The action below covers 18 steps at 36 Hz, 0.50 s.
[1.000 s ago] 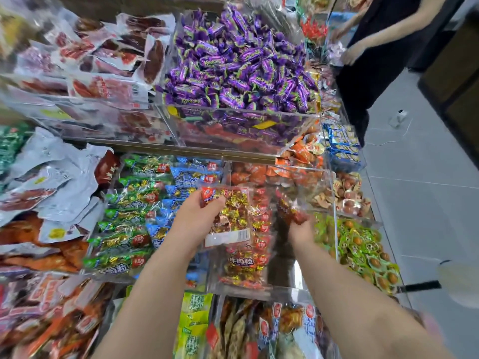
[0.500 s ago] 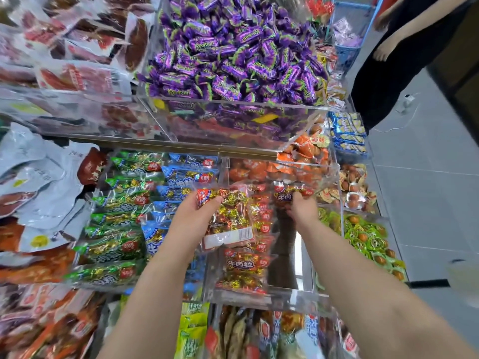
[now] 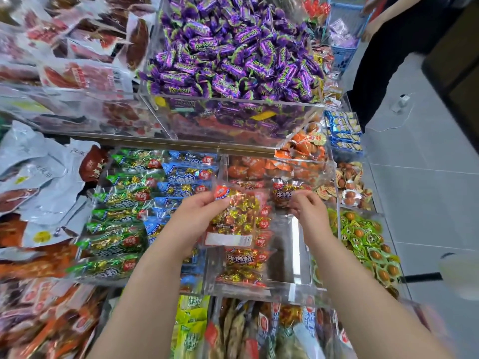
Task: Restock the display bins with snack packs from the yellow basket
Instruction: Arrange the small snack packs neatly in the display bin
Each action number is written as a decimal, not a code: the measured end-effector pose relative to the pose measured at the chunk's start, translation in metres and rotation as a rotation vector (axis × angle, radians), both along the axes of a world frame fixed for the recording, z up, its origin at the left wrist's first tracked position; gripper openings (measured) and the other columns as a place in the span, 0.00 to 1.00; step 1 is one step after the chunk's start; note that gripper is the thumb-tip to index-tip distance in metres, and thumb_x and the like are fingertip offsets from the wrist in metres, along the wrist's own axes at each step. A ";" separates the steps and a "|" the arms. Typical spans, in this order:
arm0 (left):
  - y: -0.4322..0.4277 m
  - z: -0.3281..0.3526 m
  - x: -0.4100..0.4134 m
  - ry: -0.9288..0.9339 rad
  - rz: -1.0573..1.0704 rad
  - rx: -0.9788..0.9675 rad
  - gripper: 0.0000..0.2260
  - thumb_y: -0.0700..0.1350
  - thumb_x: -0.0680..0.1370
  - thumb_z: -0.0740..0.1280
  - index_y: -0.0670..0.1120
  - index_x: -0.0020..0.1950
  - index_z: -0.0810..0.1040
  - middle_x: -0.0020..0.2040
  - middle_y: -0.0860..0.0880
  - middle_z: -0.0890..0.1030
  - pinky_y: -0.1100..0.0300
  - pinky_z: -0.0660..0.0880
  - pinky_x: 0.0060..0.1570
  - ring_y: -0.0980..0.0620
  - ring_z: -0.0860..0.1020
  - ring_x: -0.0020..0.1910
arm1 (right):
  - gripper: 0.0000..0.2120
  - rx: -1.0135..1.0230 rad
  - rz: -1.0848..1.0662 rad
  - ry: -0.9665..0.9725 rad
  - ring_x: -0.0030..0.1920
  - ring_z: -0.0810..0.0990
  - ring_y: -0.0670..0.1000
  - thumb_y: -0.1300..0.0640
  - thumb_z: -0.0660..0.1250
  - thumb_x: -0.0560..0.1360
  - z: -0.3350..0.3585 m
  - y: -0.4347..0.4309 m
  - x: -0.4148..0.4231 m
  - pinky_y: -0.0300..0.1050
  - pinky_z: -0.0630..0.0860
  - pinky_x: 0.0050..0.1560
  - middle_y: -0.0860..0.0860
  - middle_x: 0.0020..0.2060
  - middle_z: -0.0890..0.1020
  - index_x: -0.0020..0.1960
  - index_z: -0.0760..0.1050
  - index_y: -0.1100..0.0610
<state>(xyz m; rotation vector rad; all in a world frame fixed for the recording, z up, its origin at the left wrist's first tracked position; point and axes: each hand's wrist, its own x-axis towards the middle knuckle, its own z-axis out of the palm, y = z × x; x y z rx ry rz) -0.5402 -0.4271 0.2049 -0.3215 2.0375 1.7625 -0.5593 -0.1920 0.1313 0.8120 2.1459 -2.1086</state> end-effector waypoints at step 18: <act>0.012 0.009 0.042 0.350 -0.043 -0.235 0.12 0.45 0.72 0.75 0.58 0.47 0.76 0.48 0.57 0.81 0.67 0.75 0.50 0.59 0.79 0.51 | 0.19 0.093 0.645 -0.084 0.40 0.83 0.40 0.58 0.74 0.70 0.050 0.009 0.063 0.31 0.75 0.35 0.44 0.42 0.84 0.56 0.73 0.44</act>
